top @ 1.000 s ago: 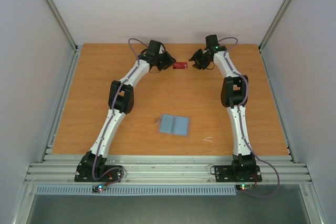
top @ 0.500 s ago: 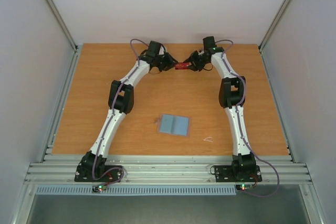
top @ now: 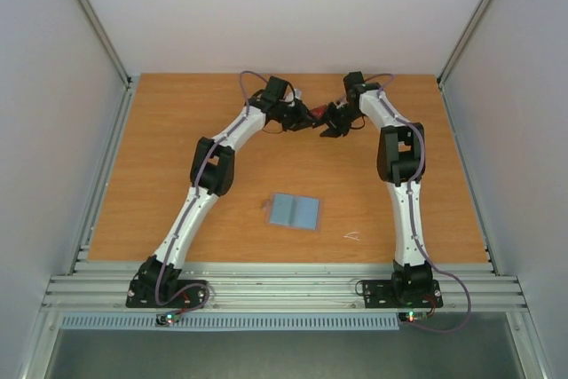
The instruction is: Put the credit cards into the card holder
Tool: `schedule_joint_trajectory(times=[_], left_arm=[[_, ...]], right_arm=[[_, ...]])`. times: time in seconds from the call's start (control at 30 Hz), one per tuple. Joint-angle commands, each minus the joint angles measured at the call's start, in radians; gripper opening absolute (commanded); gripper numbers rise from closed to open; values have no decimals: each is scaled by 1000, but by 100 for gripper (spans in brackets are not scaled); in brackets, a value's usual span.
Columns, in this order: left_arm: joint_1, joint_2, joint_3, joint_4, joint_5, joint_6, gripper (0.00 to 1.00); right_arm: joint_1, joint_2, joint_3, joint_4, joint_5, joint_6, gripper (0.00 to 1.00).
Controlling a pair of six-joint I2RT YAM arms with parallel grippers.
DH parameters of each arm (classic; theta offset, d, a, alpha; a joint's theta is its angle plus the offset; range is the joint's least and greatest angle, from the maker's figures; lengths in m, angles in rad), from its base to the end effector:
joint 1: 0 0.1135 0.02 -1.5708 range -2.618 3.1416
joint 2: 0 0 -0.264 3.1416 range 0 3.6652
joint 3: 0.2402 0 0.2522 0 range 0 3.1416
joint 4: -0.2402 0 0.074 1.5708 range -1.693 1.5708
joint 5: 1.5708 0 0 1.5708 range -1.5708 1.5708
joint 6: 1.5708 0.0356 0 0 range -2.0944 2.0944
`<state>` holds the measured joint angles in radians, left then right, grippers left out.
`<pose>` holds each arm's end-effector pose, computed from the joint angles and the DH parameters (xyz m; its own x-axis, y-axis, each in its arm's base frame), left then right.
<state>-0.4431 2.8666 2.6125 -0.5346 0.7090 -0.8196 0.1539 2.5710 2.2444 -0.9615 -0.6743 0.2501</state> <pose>0.5298 -0.2771 0.1100 -0.9783 -0.1498 -0.1434 0.0366 0.5560 -0.8304 0.5123 0.1020 0.1366 -0.9917 0.0418 -0.1219 -0.0479 0.7585 0.6499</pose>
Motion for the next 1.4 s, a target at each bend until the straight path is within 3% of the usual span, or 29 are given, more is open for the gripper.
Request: schedule_joint_trajectory(times=[0.0, 0.1, 0.2, 0.3, 0.43, 0.53, 0.67, 0.97, 1.37], left_arm=[[-48, -27, -84, -166, 53, 48, 26], [-42, -124, -178, -174, 16, 80, 26], [-12, -281, -358, -52, 23, 51, 26], [36, -416, -529, 65, 35, -10, 26], [97, -547, -697, 101, 54, -35, 26], [128, -647, -811, 93, 47, -4, 26], [151, -761, -949, 83, 31, 28, 26], [169, -849, -1000, -26, 36, 161, 26], [185, -854, -988, -80, 24, 210, 26]], right_arm=[[-2, -148, -185, -20, 55, -81, 39], [-18, -209, -219, 3, 39, -71, 39], [-20, -189, -124, 18, 12, -14, 39], [-19, -121, -8, 77, -18, 102, 39], [-19, 1, 130, 175, -20, 329, 38], [-12, 62, 180, 259, 28, 468, 37], [7, 140, 323, 221, 177, 510, 32], [42, 259, 429, 245, 305, 561, 28], [48, 189, 345, 55, 390, 436, 23]])
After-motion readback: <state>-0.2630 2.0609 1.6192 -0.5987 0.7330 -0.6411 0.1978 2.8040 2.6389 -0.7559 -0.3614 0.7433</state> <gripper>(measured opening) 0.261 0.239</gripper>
